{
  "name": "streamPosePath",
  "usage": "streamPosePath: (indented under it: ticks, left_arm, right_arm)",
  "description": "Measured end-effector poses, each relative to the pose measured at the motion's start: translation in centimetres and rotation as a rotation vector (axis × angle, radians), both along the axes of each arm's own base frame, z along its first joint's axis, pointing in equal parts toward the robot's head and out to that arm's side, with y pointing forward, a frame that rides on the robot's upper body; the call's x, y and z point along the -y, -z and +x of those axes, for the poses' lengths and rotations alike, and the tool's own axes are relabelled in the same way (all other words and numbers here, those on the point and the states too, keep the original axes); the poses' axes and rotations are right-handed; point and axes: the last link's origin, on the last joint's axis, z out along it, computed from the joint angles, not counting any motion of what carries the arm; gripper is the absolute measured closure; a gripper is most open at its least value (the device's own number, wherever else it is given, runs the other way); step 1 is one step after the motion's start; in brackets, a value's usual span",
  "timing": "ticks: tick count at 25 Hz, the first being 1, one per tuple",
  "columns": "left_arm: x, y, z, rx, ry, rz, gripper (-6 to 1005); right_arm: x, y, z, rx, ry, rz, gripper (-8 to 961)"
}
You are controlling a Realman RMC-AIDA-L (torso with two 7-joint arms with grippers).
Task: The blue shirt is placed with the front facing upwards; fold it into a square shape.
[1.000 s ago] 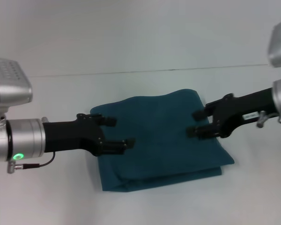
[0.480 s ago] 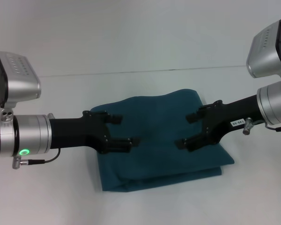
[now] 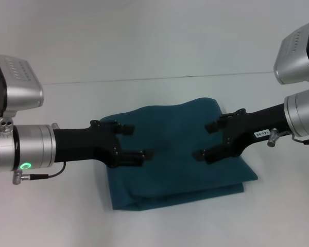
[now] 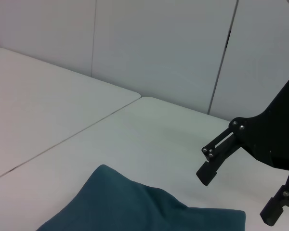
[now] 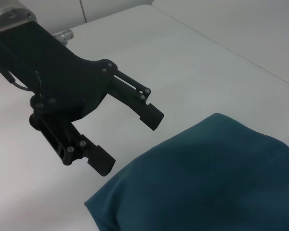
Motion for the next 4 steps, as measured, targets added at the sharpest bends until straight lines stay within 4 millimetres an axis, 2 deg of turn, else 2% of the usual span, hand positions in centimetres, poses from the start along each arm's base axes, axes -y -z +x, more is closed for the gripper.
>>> streamPosePath:
  ticks: [4]
  left_arm:
    - [-0.02, 0.01, 0.09, 0.0, 0.003, -0.001, 144]
  right_arm:
    - [-0.03, -0.05, 0.09, 0.0, 0.003, 0.006, 8]
